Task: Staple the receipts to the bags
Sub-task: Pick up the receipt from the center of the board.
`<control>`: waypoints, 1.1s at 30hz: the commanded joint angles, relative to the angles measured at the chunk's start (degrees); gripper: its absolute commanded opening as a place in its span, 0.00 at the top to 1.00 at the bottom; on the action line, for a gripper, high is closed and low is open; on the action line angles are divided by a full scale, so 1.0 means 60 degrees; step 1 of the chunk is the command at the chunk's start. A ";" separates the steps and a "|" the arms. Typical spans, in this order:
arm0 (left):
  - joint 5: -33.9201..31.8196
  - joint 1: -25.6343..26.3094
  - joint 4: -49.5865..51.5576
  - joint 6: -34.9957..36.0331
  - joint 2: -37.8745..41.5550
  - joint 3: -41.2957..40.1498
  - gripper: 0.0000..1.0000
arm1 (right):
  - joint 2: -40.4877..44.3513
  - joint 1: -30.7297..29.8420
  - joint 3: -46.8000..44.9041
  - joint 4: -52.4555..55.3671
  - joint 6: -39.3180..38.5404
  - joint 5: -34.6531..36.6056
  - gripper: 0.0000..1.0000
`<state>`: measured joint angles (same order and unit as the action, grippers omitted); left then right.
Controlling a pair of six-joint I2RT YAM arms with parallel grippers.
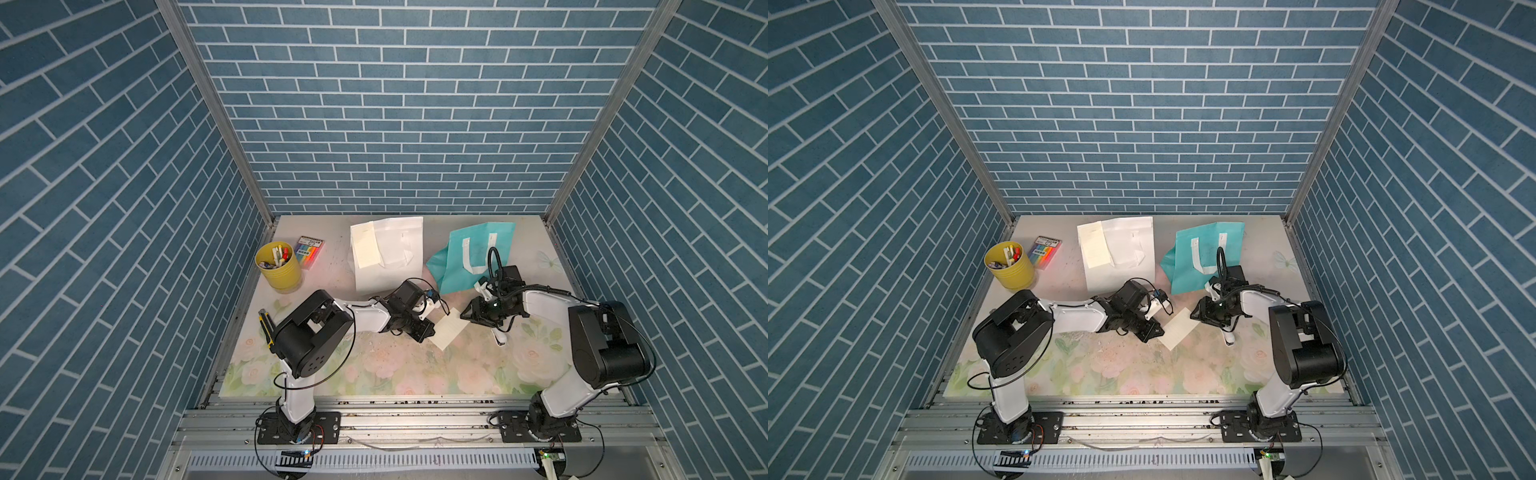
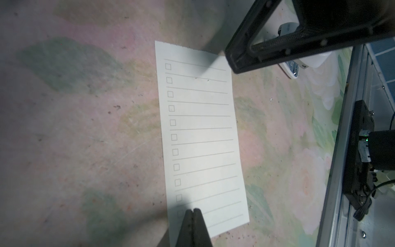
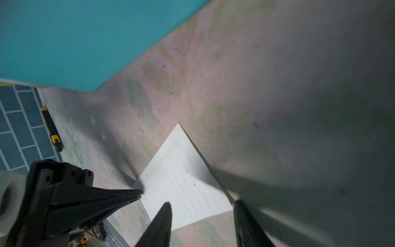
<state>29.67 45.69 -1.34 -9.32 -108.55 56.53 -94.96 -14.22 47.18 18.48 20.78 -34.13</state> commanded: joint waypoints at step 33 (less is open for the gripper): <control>-0.1446 0.0002 -0.1796 0.0620 0.2103 -0.0239 0.83 | 0.3496 -0.0377 -0.1315 -0.1433 -0.0675 0.0499 1.00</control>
<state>25.80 45.67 -2.79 -7.40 -102.65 55.68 -79.88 -16.49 37.89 2.81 25.26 -35.22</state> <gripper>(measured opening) 0.154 0.040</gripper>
